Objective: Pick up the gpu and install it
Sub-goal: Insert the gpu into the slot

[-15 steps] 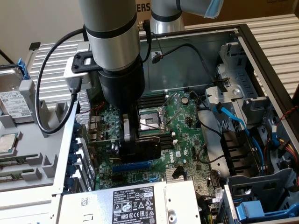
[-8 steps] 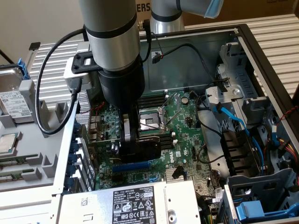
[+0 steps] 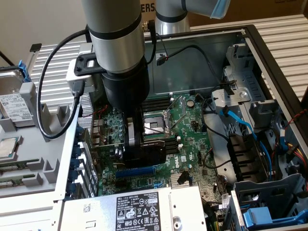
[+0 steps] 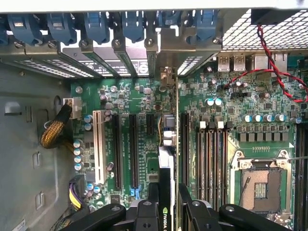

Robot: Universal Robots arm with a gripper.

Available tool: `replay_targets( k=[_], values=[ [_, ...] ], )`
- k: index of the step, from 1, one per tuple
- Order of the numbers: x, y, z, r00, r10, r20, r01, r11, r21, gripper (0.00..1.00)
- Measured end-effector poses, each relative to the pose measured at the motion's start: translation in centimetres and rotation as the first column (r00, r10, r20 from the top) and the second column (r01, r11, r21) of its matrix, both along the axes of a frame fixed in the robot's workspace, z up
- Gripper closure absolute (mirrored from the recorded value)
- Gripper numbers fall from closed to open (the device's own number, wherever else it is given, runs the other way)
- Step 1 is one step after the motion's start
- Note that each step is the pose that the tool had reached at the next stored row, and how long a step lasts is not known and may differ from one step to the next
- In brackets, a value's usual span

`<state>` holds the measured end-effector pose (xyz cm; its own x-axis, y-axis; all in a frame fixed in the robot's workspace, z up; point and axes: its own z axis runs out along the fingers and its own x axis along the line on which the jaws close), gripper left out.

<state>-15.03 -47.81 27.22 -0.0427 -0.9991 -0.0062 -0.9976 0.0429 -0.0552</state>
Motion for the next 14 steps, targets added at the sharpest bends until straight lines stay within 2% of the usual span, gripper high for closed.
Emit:
replay_targets(
  k=[14],
  values=[
    [-0.15,0.10,-0.05,1.0000,0.000,0.0001,0.000,1.0000,-0.0005,0.74]
  ],
)
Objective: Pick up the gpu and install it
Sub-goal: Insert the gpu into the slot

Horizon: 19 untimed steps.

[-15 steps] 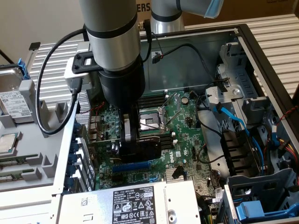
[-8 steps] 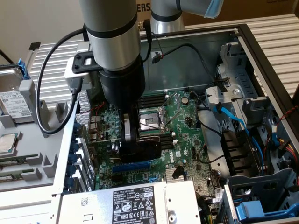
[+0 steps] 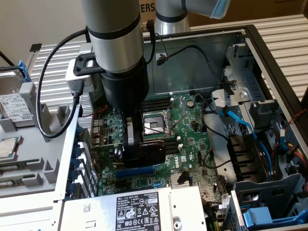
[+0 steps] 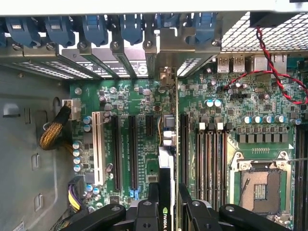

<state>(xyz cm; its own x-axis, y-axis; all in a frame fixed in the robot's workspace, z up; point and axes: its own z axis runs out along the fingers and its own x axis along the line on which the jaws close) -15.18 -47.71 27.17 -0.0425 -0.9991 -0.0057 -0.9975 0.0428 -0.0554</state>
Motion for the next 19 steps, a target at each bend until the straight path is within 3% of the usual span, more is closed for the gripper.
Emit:
replay_targets(
  k=[19],
  values=[
    [0.03,-0.20,0.00,1.0000,0.000,-0.0002,0.000,1.0000,0.0000,0.74]
  ],
)
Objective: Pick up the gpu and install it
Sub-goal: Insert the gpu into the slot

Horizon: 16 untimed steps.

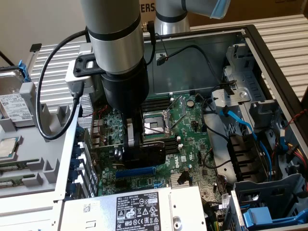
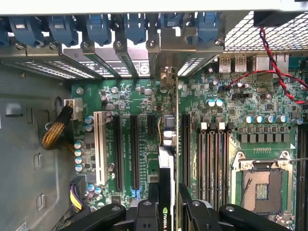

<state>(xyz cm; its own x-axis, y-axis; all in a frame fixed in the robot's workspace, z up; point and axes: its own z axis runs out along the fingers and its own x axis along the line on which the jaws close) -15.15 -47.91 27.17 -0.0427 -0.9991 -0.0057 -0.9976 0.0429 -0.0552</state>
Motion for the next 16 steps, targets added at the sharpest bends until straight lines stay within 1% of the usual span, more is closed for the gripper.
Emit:
replay_targets(
  k=[8,16],
  values=[
    [-0.16,0.01,0.00,1.0000,0.000,0.0000,0.000,1.0000,0.0000,0.74],
    [-0.17,0.12,0.00,1.0000,-0.001,-0.0001,0.001,1.0000,-0.0002,0.74]
  ],
)
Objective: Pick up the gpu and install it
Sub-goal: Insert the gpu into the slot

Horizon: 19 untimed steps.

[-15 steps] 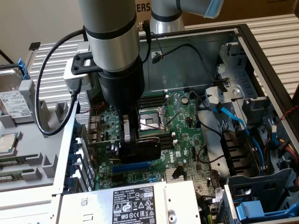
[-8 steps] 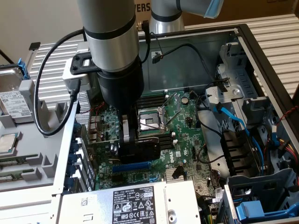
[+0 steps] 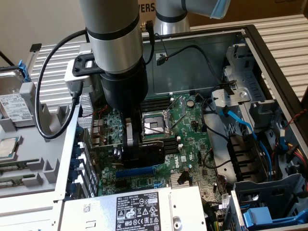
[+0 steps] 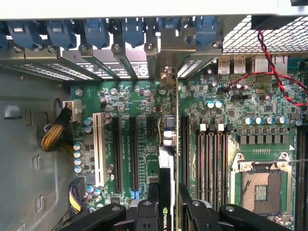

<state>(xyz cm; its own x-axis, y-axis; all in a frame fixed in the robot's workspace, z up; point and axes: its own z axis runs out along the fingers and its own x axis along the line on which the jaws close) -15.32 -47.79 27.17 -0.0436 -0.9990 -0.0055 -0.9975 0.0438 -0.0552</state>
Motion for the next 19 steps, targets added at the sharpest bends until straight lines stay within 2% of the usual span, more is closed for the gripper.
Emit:
replay_targets(
  k=[19],
  values=[
    [-0.08,0.00,-0.36,1.0000,0.000,0.0001,0.000,1.0000,0.0001,0.74]
  ],
)
